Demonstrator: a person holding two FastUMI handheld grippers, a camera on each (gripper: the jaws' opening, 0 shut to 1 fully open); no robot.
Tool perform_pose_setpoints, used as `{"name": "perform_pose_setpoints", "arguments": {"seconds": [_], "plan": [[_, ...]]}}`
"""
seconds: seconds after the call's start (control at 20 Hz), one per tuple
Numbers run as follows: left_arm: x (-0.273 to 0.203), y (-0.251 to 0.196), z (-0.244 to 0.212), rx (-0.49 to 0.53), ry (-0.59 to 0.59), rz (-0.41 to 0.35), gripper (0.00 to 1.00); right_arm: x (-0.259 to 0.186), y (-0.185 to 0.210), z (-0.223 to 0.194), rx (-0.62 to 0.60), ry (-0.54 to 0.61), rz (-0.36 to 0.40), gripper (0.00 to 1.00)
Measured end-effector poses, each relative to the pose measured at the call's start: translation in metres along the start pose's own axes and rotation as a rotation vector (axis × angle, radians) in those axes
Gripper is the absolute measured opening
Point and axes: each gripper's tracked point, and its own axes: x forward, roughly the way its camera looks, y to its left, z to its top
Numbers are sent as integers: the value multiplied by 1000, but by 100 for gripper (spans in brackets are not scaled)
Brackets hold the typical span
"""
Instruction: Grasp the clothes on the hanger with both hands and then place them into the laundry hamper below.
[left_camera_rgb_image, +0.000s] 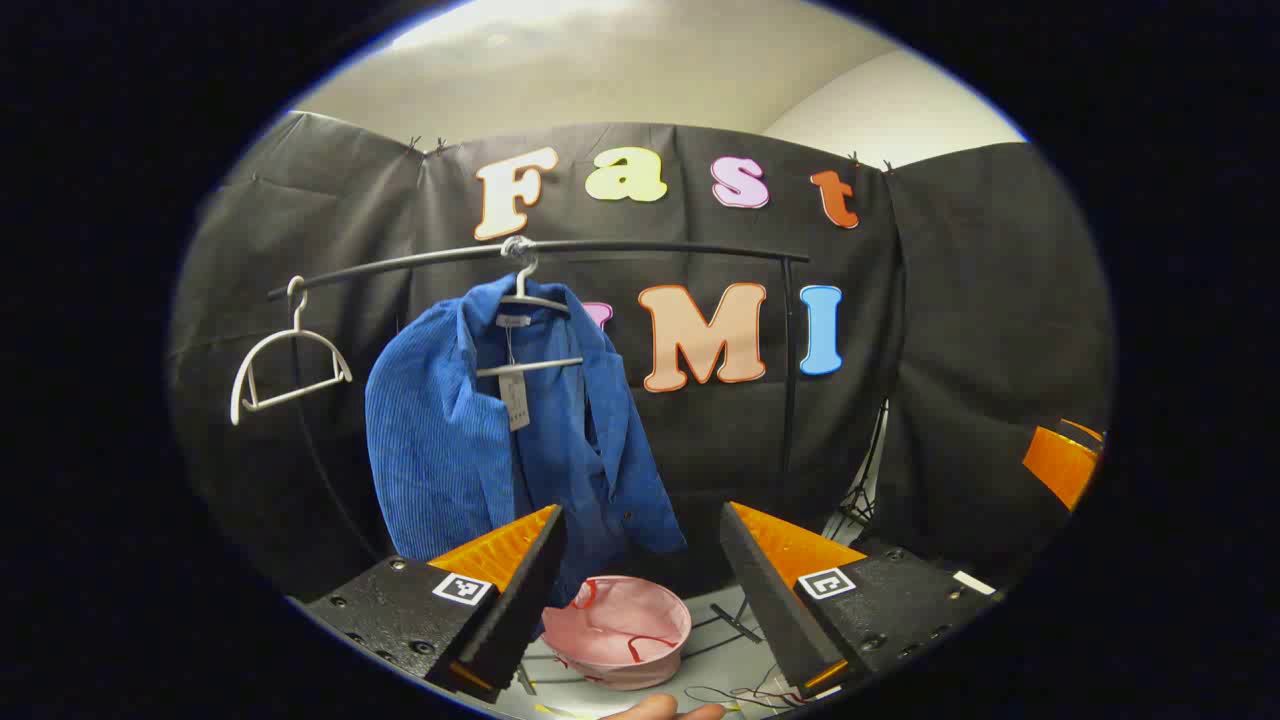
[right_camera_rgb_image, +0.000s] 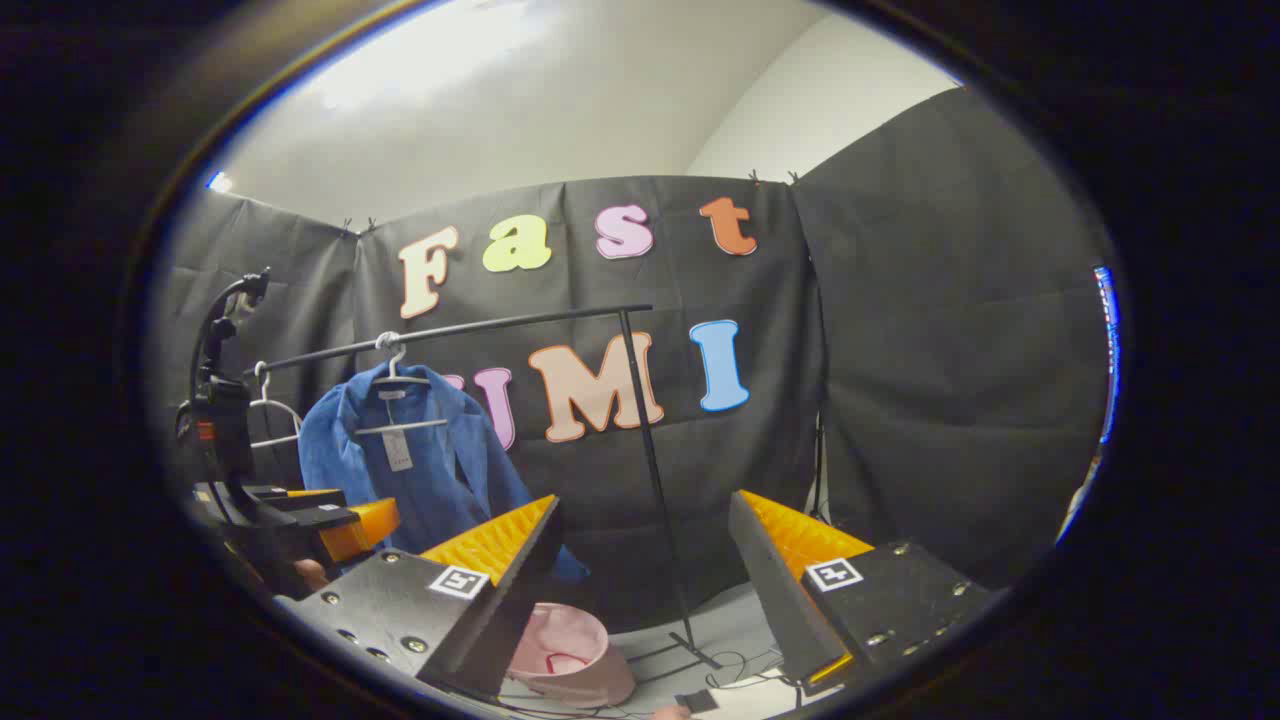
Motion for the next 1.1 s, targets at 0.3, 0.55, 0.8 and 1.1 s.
{"name": "perform_pose_setpoints", "arguments": {"seconds": [0.3,0.55,0.8,1.1], "plan": [[1,14,26,3,-28,15,96,16,6,7,-2,-16,27,100],[7,37,39,45,-53,75,98,38,14,16,-4,-15,37,99],[27,35,31,-15,8,57,92,52,19,15,-26,14,15,99],[50,54,36,-17,-1,46,99,72,49,11,-54,5,23,99]]}}
